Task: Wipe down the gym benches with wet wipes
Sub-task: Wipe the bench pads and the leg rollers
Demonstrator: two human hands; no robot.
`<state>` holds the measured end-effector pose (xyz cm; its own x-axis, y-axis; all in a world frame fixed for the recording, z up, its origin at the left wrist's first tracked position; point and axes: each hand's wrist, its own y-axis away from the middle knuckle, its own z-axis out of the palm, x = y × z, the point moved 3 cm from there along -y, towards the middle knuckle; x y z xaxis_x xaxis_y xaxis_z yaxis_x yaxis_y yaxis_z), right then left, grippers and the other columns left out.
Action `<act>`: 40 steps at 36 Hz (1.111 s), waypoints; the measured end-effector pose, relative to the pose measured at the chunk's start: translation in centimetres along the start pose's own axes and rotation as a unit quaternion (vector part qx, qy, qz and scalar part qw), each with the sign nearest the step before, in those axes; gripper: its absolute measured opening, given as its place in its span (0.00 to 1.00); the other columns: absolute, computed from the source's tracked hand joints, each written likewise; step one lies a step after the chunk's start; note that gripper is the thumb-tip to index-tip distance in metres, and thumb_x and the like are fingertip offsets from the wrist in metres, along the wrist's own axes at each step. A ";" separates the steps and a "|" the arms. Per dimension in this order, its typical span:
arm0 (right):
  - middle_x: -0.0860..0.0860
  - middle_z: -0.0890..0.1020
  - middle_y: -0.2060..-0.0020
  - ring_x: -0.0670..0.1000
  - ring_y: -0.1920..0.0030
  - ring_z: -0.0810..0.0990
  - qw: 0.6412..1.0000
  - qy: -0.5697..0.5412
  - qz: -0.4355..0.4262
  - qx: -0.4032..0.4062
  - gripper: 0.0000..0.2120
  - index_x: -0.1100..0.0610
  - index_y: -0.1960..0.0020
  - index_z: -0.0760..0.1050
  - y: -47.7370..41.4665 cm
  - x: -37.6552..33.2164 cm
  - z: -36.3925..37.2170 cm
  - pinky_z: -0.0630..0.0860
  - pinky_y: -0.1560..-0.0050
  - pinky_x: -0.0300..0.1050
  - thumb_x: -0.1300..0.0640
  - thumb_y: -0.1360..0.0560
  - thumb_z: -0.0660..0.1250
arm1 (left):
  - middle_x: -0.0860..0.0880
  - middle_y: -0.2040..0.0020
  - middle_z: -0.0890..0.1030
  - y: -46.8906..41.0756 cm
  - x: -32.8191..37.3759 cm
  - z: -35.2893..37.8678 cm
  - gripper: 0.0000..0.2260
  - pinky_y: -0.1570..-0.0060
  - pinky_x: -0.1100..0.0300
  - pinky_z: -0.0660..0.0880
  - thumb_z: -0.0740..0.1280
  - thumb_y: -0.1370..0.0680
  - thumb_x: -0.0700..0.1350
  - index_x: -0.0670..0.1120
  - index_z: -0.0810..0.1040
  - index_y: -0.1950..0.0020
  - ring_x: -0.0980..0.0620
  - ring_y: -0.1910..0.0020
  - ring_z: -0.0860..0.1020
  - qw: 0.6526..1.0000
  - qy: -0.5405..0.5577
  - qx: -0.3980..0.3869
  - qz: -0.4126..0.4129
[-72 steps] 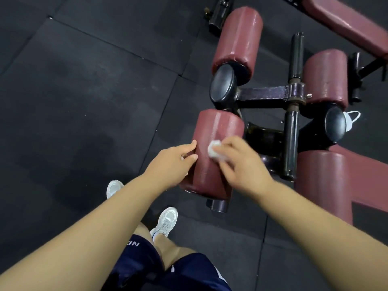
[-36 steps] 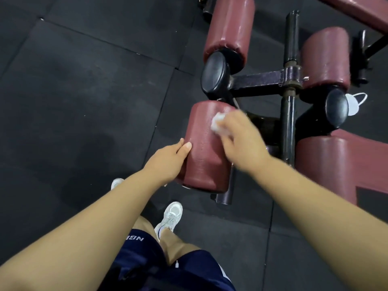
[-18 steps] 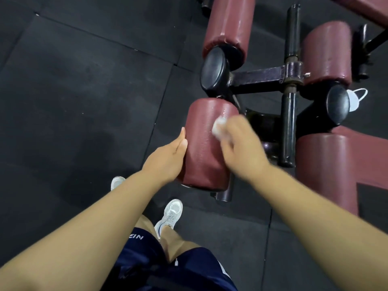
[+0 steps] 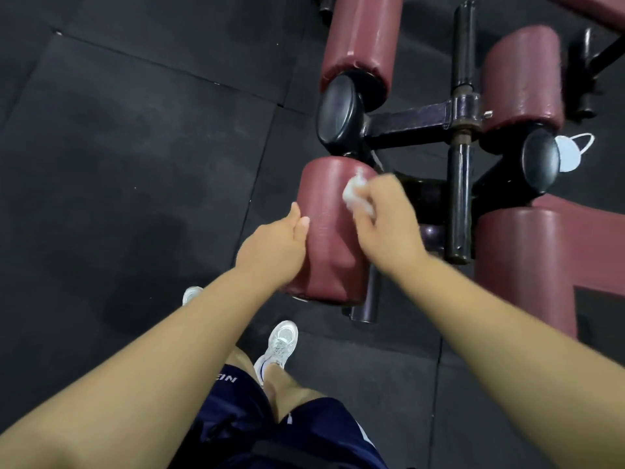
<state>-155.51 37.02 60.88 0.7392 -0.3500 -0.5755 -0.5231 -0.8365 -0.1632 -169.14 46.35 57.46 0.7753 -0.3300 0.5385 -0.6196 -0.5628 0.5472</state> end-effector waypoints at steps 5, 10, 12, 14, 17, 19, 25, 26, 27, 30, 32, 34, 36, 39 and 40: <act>0.53 0.71 0.51 0.52 0.52 0.72 0.975 -0.034 -0.162 -0.146 0.11 0.61 0.46 0.72 7.7 -1.4 0.3 0.68 0.44 0.33 0.67 0.28 0.61 | 0.51 0.33 0.74 -1.2 -1.9 0.2 0.21 0.36 0.51 0.69 0.46 0.18 0.56 0.57 0.64 0.27 0.46 0.36 0.73 0.997 0.069 -0.045 -0.011; 0.54 0.71 0.57 0.53 0.55 0.69 0.988 0.025 -0.137 -0.059 0.06 0.65 0.53 0.74 1.5 0.5 0.5 0.66 0.46 0.35 0.69 0.28 0.61 | 0.49 0.40 0.79 -0.5 -0.2 -1.3 0.22 0.41 0.53 0.69 0.49 0.20 0.59 0.50 0.76 0.38 0.45 0.38 0.73 0.999 0.026 0.027 0.019; 0.54 0.69 0.60 0.52 0.57 0.67 0.998 0.044 -0.037 0.005 0.03 0.65 0.58 0.73 -2.4 1.5 0.1 0.66 0.52 0.42 0.70 0.28 0.61 | 0.50 0.34 0.75 0.3 0.9 -1.7 0.24 0.39 0.52 0.69 0.50 0.21 0.62 0.52 0.70 0.31 0.46 0.35 0.71 0.998 0.007 0.052 0.031; 0.55 0.71 0.59 0.50 0.56 0.67 0.997 0.038 0.066 0.018 0.02 0.64 0.57 0.72 -4.6 2.3 -0.1 0.64 0.54 0.40 0.68 0.26 0.60 | 0.48 0.33 0.73 0.7 1.8 -1.1 0.28 0.43 0.51 0.69 0.48 0.21 0.63 0.51 0.58 0.25 0.44 0.35 0.70 0.996 -0.074 0.032 0.048; 0.55 0.70 0.58 0.50 0.58 0.68 0.995 0.021 0.095 0.024 0.03 0.60 0.57 0.70 -3.6 1.8 -0.1 0.62 0.58 0.38 0.66 0.26 0.60 | 0.46 0.38 0.75 0.4 2.0 -0.2 0.30 0.50 0.51 0.69 0.47 0.21 0.63 0.49 0.49 0.23 0.43 0.39 0.72 0.989 -0.135 0.009 0.058; 0.52 0.67 0.59 0.50 0.59 0.66 1.000 0.008 0.023 0.017 0.04 0.61 0.58 0.70 -0.3 0.4 0.0 0.62 0.57 0.39 0.68 0.27 0.63 | 0.46 0.39 0.76 -0.1 0.8 -0.1 0.29 0.50 0.51 0.69 0.47 0.20 0.61 0.50 0.48 0.23 0.43 0.41 0.73 0.994 -0.093 -0.013 0.047; 0.53 0.70 0.55 0.52 0.58 0.70 0.977 -0.009 -0.163 -0.138 0.10 0.57 0.48 0.67 7.3 -1.8 0.1 0.70 0.58 0.41 0.63 0.29 0.58 | 0.46 0.32 0.73 -0.9 -2.5 0.3 0.23 0.41 0.53 0.68 0.46 0.20 0.61 0.60 0.50 0.24 0.45 0.38 0.73 0.997 0.027 -0.076 0.018; 0.55 0.70 0.56 0.53 0.57 0.70 0.978 -0.002 -0.164 -0.128 0.10 0.57 0.49 0.67 6.2 -1.2 -0.1 0.69 0.56 0.41 0.64 0.29 0.58 | 0.47 0.31 0.71 -1.0 -2.3 0.1 0.24 0.39 0.53 0.67 0.46 0.20 0.60 0.58 0.52 0.24 0.45 0.36 0.72 0.997 0.013 -0.064 0.031; 0.57 0.70 0.58 0.52 0.57 0.68 0.982 0.006 -0.152 -0.108 0.09 0.57 0.50 0.67 4.8 -0.4 -0.2 0.68 0.53 0.40 0.66 0.29 0.58 | 0.47 0.30 0.70 -1.0 -1.9 -0.2 0.25 0.37 0.52 0.67 0.46 0.20 0.60 0.55 0.55 0.24 0.46 0.34 0.70 0.998 -0.008 -0.043 0.045; 0.57 0.69 0.58 0.49 0.56 0.66 0.999 0.024 -0.019 -0.022 0.06 0.63 0.54 0.71 -0.5 2.2 -0.6 0.64 0.51 0.37 0.71 0.28 0.60 | 0.45 0.33 0.72 -0.2 -0.1 -1.0 0.27 0.39 0.50 0.68 0.47 0.21 0.62 0.50 0.60 0.25 0.45 0.34 0.69 0.997 -0.047 0.015 0.057; 0.56 0.69 0.55 0.48 0.56 0.65 0.995 0.019 0.098 0.016 0.03 0.65 0.54 0.70 -2.6 3.4 -0.4 0.63 0.54 0.37 0.69 0.27 0.60 | 0.44 0.39 0.75 0.4 1.0 -0.6 0.35 0.46 0.50 0.70 0.48 0.24 0.68 0.47 0.56 0.24 0.44 0.38 0.72 0.995 -0.082 0.012 0.056; 0.56 0.69 0.54 0.49 0.55 0.65 0.990 0.020 0.139 0.022 0.03 0.66 0.53 0.69 -2.9 3.7 0.2 0.60 0.56 0.34 0.68 0.27 0.59 | 0.46 0.45 0.76 0.7 1.5 0.2 0.44 0.52 0.51 0.72 0.50 0.30 0.74 0.46 0.50 0.23 0.45 0.43 0.74 0.992 -0.113 0.002 0.054; 0.58 0.71 0.56 0.47 0.57 0.65 0.994 0.016 0.108 0.033 0.02 0.66 0.56 0.70 -1.7 2.9 0.2 0.60 0.55 0.33 0.68 0.27 0.59 | 0.48 0.49 0.78 0.5 1.0 0.4 0.47 0.54 0.52 0.73 0.54 0.32 0.75 0.47 0.48 0.23 0.47 0.45 0.75 0.994 -0.101 -0.002 0.049; 0.56 0.71 0.60 0.45 0.57 0.64 1.000 -0.019 -0.013 -0.022 0.03 0.63 0.58 0.71 3.0 0.8 0.1 0.63 0.54 0.36 0.69 0.29 0.60 | 0.52 0.55 0.79 -0.2 -0.8 0.2 0.44 0.53 0.54 0.74 0.59 0.31 0.71 0.52 0.49 0.23 0.52 0.51 0.77 0.998 0.018 -0.054 0.031; 0.54 0.71 0.60 0.45 0.57 0.64 0.997 -0.031 -0.051 -0.054 0.04 0.62 0.57 0.71 4.8 0.0 0.2 0.64 0.52 0.34 0.69 0.30 0.60 | 0.53 0.54 0.79 -0.4 -1.5 0.3 0.41 0.52 0.57 0.73 0.61 0.30 0.69 0.55 0.50 0.23 0.53 0.53 0.77 0.995 0.064 -0.076 0.025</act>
<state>-158.14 33.06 59.95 0.7574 -0.2368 -0.6085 -0.3954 -0.9080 -0.1388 -170.01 46.88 56.24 0.7276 -0.2489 0.6393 -0.6753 -0.4237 0.6037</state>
